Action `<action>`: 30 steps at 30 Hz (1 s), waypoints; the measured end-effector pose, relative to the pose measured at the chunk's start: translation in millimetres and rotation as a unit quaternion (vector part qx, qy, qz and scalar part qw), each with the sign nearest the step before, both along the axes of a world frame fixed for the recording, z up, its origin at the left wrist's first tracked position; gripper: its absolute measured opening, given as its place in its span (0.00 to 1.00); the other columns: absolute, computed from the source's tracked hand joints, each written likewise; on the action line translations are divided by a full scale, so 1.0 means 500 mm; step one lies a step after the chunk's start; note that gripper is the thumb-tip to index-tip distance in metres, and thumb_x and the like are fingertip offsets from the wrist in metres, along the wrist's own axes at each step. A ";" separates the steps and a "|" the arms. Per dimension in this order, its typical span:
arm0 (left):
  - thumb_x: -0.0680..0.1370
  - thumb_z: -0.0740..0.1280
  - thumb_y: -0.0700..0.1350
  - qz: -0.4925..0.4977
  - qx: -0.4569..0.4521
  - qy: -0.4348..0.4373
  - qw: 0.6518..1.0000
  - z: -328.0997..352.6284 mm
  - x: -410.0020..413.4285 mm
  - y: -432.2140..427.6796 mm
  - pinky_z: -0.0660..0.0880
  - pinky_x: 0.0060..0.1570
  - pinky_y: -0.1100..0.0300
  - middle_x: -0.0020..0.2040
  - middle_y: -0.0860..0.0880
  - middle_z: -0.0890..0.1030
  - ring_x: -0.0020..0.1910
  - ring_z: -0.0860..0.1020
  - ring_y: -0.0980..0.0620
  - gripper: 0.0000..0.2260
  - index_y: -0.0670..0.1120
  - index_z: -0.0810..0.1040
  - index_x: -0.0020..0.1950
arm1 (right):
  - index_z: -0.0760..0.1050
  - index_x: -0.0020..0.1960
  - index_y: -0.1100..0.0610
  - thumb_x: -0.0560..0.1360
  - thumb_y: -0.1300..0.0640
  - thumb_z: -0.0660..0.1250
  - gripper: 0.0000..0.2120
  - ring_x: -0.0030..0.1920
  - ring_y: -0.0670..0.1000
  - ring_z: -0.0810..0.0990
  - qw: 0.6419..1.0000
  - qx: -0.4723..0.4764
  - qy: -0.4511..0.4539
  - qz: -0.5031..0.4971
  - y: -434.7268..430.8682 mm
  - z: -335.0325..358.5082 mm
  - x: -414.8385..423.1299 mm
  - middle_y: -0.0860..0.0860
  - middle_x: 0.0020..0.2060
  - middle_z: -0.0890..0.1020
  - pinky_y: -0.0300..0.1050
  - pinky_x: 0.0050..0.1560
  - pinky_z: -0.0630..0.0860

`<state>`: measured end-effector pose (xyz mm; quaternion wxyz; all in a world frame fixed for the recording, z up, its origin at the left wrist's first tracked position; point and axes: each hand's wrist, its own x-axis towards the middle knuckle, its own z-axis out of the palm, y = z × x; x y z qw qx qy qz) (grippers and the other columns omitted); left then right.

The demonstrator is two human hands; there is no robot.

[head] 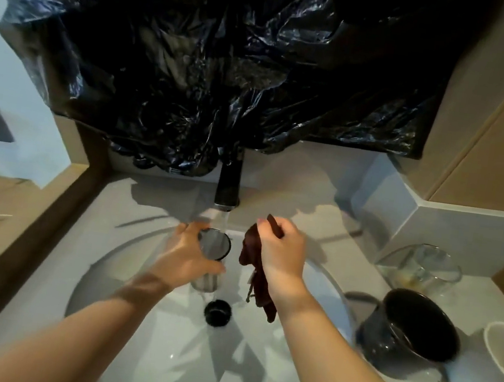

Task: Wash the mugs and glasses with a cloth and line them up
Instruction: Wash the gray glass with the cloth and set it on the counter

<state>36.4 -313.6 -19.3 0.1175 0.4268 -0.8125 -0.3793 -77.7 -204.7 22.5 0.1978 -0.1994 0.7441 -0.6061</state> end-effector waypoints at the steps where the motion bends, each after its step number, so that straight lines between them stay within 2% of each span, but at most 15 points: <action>1: 0.54 0.76 0.58 -0.011 0.004 -0.002 1.000 -0.001 -0.003 -0.005 0.75 0.58 0.49 0.59 0.48 0.71 0.56 0.73 0.48 0.45 0.53 0.66 0.69 | 0.73 0.38 0.57 0.76 0.55 0.64 0.09 0.32 0.48 0.76 1.000 0.011 -0.007 -0.004 -0.003 -0.008 0.002 0.49 0.30 0.77 0.39 0.33 0.71; 5: 0.62 0.80 0.48 -0.039 0.034 0.019 0.998 0.001 -0.024 -0.008 0.73 0.58 0.55 0.61 0.47 0.70 0.59 0.72 0.48 0.42 0.49 0.63 0.71 | 0.73 0.39 0.57 0.77 0.56 0.64 0.09 0.24 0.41 0.76 1.000 0.022 -0.011 -0.014 -0.005 -0.028 -0.005 0.49 0.27 0.77 0.31 0.26 0.69; 6: 0.63 0.80 0.45 -0.042 0.053 0.032 0.997 0.001 -0.030 -0.006 0.73 0.58 0.55 0.61 0.47 0.71 0.59 0.72 0.48 0.43 0.48 0.62 0.72 | 0.73 0.39 0.57 0.77 0.56 0.64 0.09 0.27 0.42 0.78 0.999 0.027 -0.009 -0.019 -0.005 -0.035 -0.009 0.50 0.28 0.78 0.33 0.29 0.72; 8: 0.63 0.80 0.42 -0.043 0.112 0.064 0.991 -0.002 -0.038 -0.003 0.73 0.60 0.53 0.60 0.47 0.73 0.58 0.74 0.48 0.43 0.47 0.61 0.72 | 0.73 0.37 0.55 0.76 0.54 0.66 0.10 0.37 0.54 0.81 0.999 0.034 -0.007 -0.034 -0.006 -0.051 -0.020 0.54 0.33 0.81 0.44 0.40 0.76; 10: 0.64 0.80 0.39 -0.028 0.177 0.097 0.979 -0.015 -0.040 -0.006 0.73 0.60 0.52 0.58 0.47 0.75 0.56 0.76 0.48 0.40 0.46 0.62 0.70 | 0.73 0.35 0.53 0.75 0.53 0.66 0.11 0.39 0.58 0.80 0.998 0.029 -0.011 -0.051 -0.007 -0.069 -0.031 0.55 0.34 0.81 0.51 0.45 0.76; 13: 0.65 0.78 0.39 0.028 0.285 0.162 0.944 -0.037 -0.044 -0.003 0.72 0.60 0.51 0.56 0.46 0.78 0.55 0.77 0.46 0.35 0.44 0.66 0.68 | 0.73 0.35 0.52 0.75 0.53 0.67 0.11 0.39 0.55 0.78 0.998 0.035 -0.011 -0.060 0.000 -0.084 -0.041 0.51 0.32 0.79 0.49 0.46 0.74; 15: 0.70 0.73 0.38 0.082 0.368 0.218 0.900 -0.046 -0.048 0.005 0.72 0.52 0.53 0.49 0.46 0.79 0.47 0.77 0.48 0.23 0.43 0.72 0.63 | 0.73 0.36 0.52 0.76 0.54 0.67 0.10 0.39 0.52 0.77 0.997 0.027 -0.014 -0.066 0.007 -0.089 -0.048 0.49 0.32 0.78 0.47 0.45 0.73; 17: 0.72 0.70 0.42 0.130 0.451 0.255 0.845 -0.053 -0.045 0.010 0.74 0.52 0.50 0.47 0.43 0.79 0.46 0.77 0.45 0.13 0.44 0.76 0.56 | 0.73 0.36 0.53 0.76 0.54 0.66 0.10 0.37 0.51 0.76 0.997 0.025 -0.021 -0.071 0.011 -0.098 -0.051 0.48 0.31 0.78 0.44 0.41 0.72; 19: 0.72 0.67 0.51 0.126 0.507 0.255 0.813 -0.064 -0.036 0.013 0.74 0.56 0.42 0.53 0.39 0.80 0.53 0.78 0.38 0.15 0.47 0.77 0.56 | 0.72 0.34 0.51 0.74 0.50 0.67 0.11 0.33 0.53 0.77 0.996 0.028 -0.045 -0.072 0.011 -0.112 -0.048 0.51 0.30 0.79 0.45 0.39 0.74; 20: 0.74 0.65 0.54 0.117 0.522 0.254 0.806 -0.068 -0.031 0.016 0.76 0.52 0.41 0.53 0.39 0.80 0.53 0.78 0.37 0.16 0.47 0.77 0.57 | 0.73 0.34 0.51 0.72 0.47 0.66 0.11 0.32 0.56 0.77 0.995 0.030 -0.063 -0.072 0.011 -0.116 -0.044 0.54 0.31 0.80 0.49 0.40 0.76; 22: 0.76 0.62 0.57 0.120 0.549 0.257 0.787 -0.077 -0.021 0.020 0.78 0.45 0.45 0.49 0.40 0.81 0.47 0.80 0.40 0.18 0.46 0.77 0.57 | 0.73 0.35 0.51 0.71 0.45 0.65 0.10 0.32 0.59 0.79 0.993 0.047 -0.083 -0.067 0.012 -0.126 -0.038 0.56 0.33 0.82 0.55 0.43 0.79; 24: 0.76 0.62 0.59 0.121 0.561 0.242 0.783 -0.086 -0.011 0.023 0.77 0.44 0.49 0.49 0.39 0.78 0.43 0.78 0.42 0.21 0.44 0.76 0.59 | 0.73 0.36 0.52 0.73 0.48 0.65 0.11 0.30 0.56 0.80 0.992 0.060 -0.092 -0.064 0.017 -0.134 -0.037 0.55 0.30 0.81 0.53 0.42 0.80; 26: 0.75 0.62 0.58 0.116 0.588 0.232 0.766 -0.090 0.003 0.024 0.78 0.38 0.52 0.45 0.39 0.78 0.38 0.78 0.44 0.24 0.41 0.75 0.60 | 0.73 0.37 0.55 0.75 0.50 0.65 0.11 0.29 0.55 0.79 0.990 0.066 -0.103 -0.065 0.021 -0.142 -0.036 0.53 0.27 0.80 0.51 0.41 0.78; 28: 0.73 0.63 0.58 0.128 0.616 0.221 0.745 -0.093 0.015 0.019 0.79 0.32 0.54 0.41 0.39 0.78 0.32 0.79 0.44 0.25 0.39 0.74 0.59 | 0.73 0.38 0.55 0.73 0.48 0.64 0.11 0.31 0.58 0.81 0.989 0.066 -0.118 -0.062 0.025 -0.148 -0.032 0.54 0.27 0.81 0.55 0.42 0.79; 30: 0.75 0.62 0.59 0.143 0.623 0.200 0.743 -0.092 0.016 0.013 0.79 0.31 0.54 0.39 0.39 0.79 0.31 0.79 0.45 0.24 0.39 0.75 0.58 | 0.74 0.39 0.56 0.72 0.47 0.63 0.13 0.32 0.61 0.81 0.987 0.067 -0.130 -0.063 0.025 -0.151 -0.028 0.58 0.29 0.82 0.59 0.41 0.80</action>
